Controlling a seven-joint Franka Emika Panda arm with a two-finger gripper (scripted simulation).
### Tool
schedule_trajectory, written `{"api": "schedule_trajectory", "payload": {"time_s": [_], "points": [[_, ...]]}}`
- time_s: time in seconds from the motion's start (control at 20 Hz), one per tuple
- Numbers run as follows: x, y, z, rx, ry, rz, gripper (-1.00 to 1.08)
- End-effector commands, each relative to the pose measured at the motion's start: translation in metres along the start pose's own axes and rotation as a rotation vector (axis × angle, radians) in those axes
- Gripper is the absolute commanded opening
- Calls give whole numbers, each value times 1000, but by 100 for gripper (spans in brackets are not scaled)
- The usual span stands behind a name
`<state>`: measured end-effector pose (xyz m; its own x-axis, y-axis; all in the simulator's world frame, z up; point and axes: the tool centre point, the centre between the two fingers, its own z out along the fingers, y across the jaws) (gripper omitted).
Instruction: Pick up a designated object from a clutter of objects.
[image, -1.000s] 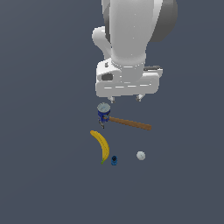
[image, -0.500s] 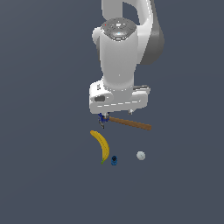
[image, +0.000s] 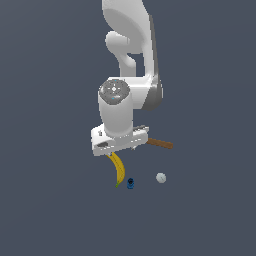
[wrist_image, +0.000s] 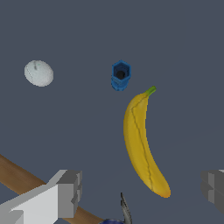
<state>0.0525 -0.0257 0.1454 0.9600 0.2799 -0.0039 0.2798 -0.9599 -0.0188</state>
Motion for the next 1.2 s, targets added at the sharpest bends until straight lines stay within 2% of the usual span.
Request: {"api": "schedule_trajectory", "payload": {"time_s": [0.0, 0.45, 0.85, 1.15], "points": [[-1, 12, 23, -6, 2, -38, 100], [-7, 34, 71, -18, 3, -114, 100], [-8, 35, 78, -18, 1, -118, 100], [-9, 36, 102, -18, 2, -120, 100]]}}
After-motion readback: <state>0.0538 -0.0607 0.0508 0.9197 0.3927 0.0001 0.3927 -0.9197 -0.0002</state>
